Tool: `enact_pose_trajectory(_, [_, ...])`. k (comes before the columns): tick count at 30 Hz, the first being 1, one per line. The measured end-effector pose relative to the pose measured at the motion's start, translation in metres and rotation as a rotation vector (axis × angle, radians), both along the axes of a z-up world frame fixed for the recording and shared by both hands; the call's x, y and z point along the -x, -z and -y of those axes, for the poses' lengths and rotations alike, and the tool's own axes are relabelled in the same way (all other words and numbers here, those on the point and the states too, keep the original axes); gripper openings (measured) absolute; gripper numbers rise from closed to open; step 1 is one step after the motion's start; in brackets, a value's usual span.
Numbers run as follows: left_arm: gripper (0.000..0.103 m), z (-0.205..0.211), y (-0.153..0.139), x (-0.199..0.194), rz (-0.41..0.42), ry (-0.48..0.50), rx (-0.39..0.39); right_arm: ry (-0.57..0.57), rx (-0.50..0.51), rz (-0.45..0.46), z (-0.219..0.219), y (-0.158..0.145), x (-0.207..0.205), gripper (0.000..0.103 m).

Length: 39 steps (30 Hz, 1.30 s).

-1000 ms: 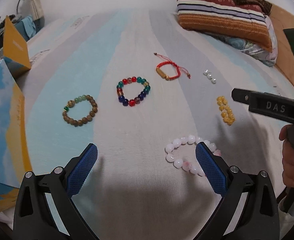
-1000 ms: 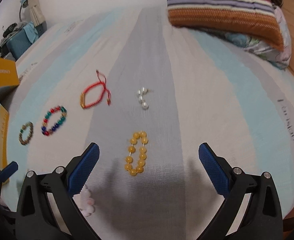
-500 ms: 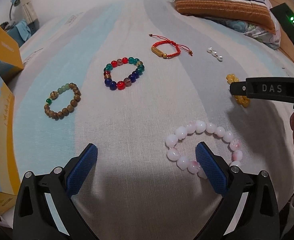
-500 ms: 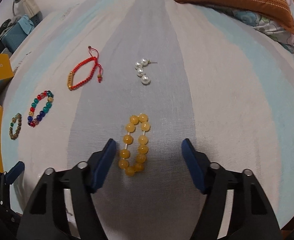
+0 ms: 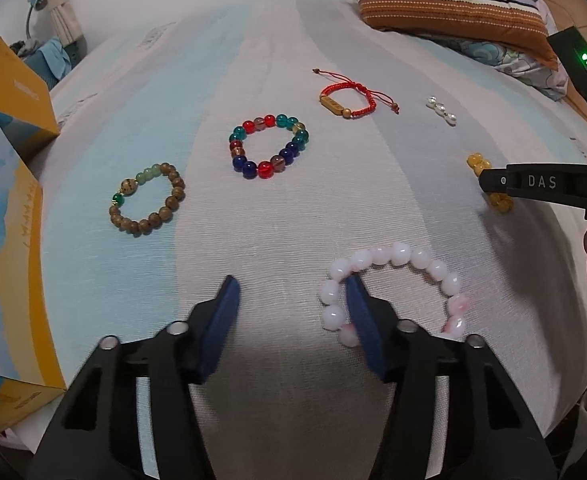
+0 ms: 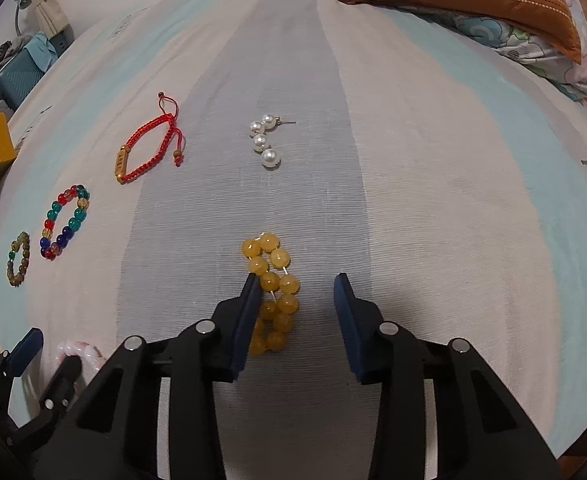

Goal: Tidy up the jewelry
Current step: 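Grasp the pink-white bead bracelet with left tool while right tool grasps yellow bead bracelet, then carry both held bracelets over to the white cardboard box with both tools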

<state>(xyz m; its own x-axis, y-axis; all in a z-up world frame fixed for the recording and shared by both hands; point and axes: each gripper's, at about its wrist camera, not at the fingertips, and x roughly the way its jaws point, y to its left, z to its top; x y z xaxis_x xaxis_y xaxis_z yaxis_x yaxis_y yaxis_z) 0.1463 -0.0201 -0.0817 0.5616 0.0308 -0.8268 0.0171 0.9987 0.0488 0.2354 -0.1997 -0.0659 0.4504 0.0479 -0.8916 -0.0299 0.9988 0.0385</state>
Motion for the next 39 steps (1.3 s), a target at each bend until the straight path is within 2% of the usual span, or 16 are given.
enact_pose_trajectory(4, [0.029,-0.002,-0.001,0.001,-0.005,0.012,-0.012,0.01,-0.008,-0.002,0.003,0.001,-0.002,0.025])
enact_pose_trajectory(6, [0.014,-0.001,-0.002,0.002,-0.004,0.023,-0.027,0.018,-0.01,-0.004,0.004,0.001,-0.003,0.022])
enact_pose_trajectory(7, [0.011,-0.001,-0.003,0.002,-0.003,0.028,-0.03,0.018,-0.01,-0.005,0.004,0.001,-0.003,0.018])
enact_pose_trajectory(8, [0.011,-0.001,-0.003,0.002,0.0,0.032,-0.033,0.013,-0.003,-0.006,0.003,0.001,-0.003,0.018])
enact_pose_trajectory(9, [0.011,-0.003,-0.005,0.003,0.003,0.036,-0.023,0.008,0.001,-0.002,0.003,0.0,-0.002,0.009])
enact_pose_trajectory(26, [0.01,-0.011,-0.03,0.012,0.065,0.029,0.021,0.003,-0.023,0.093,0.007,-0.023,0.017,0.009])
enact_pose_trajectory(39, [0.01,-0.017,-0.052,0.017,0.062,0.017,0.044,-0.011,-0.02,0.119,0.006,-0.046,0.03,0.009])
